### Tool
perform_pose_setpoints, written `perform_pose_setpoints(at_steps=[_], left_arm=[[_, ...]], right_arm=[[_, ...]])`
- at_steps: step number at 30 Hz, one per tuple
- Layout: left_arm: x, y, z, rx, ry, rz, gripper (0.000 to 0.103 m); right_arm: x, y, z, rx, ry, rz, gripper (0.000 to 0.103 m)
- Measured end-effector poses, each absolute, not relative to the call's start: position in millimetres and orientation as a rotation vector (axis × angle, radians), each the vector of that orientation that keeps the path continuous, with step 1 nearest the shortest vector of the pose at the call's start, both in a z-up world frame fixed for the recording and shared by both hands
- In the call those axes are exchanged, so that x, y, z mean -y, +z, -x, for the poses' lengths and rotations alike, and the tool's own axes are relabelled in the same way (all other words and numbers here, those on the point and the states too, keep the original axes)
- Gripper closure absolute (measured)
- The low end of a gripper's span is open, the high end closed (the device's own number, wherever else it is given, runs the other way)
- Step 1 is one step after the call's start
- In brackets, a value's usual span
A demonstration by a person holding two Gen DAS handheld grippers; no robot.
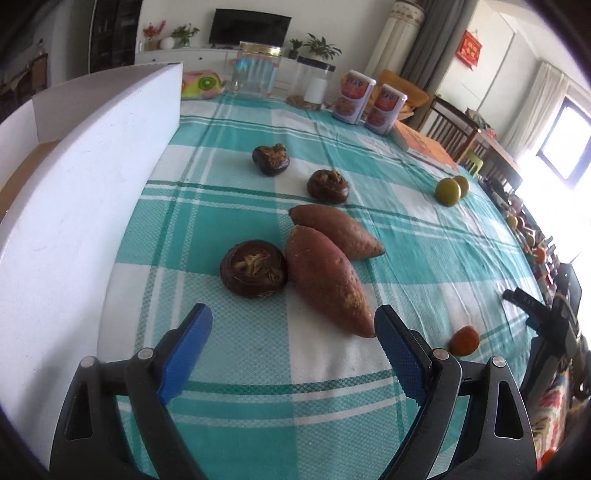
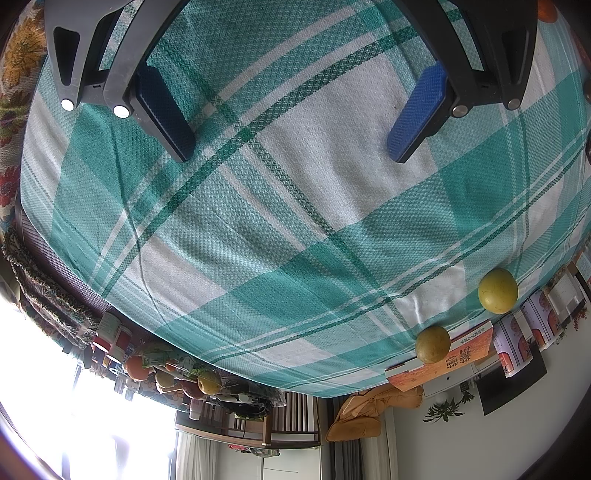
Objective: Organize fruits
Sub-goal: 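Move the left tool to a sweet potato and close around it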
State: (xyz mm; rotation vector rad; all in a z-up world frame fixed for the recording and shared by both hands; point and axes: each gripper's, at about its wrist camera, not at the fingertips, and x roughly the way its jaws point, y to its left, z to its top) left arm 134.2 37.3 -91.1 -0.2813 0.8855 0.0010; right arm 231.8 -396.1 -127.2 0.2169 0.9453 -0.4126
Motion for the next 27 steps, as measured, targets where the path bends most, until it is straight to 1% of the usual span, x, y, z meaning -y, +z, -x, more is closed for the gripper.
perform_pose_setpoints(at_steps=[5,13,21,27], left_arm=[[-16,-91,-132,-0.904,0.019,0.128,0.013],[-8,-90,-136,-0.901,0.068,-0.014,0.012],[-14,-94,-138,-0.920,0.094,-0.043,0.012],[-19,-96,-118,-0.979,-0.041,0.110,0.011]], right_arm=[[396,-127,-232,-0.945,-0.413,-0.217,0.000],[396,-127,-232,-0.946,-0.413,-0.217,0.000],[396,-127,-232,-0.946,-0.416,-0.217,0.000],[396,-127,-232,-0.946,-0.415,-0.217,0.000]])
